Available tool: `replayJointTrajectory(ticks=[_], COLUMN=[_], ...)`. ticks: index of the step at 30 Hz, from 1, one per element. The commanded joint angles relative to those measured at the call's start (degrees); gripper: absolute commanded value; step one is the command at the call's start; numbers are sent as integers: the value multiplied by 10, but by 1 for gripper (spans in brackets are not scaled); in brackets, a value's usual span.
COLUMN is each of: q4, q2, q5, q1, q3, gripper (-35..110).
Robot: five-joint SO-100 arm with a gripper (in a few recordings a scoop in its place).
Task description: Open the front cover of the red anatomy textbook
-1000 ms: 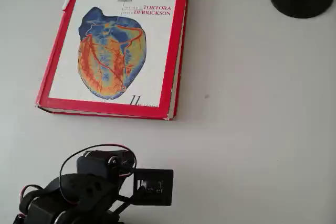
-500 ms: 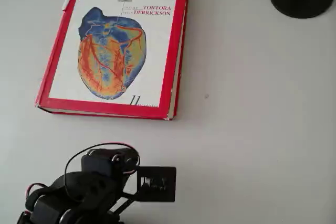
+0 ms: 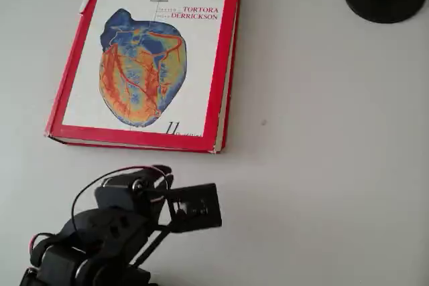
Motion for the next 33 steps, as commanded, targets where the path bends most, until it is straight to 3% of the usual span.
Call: replayJointTrajectory(ticks=[1, 8, 33], q4=[-93, -152, -354], q2=[-120, -151, -413], q5=[16, 23, 33], q1=[-5, -18, -9], q3=[-47, -49, -142], gripper=[8, 16, 15])
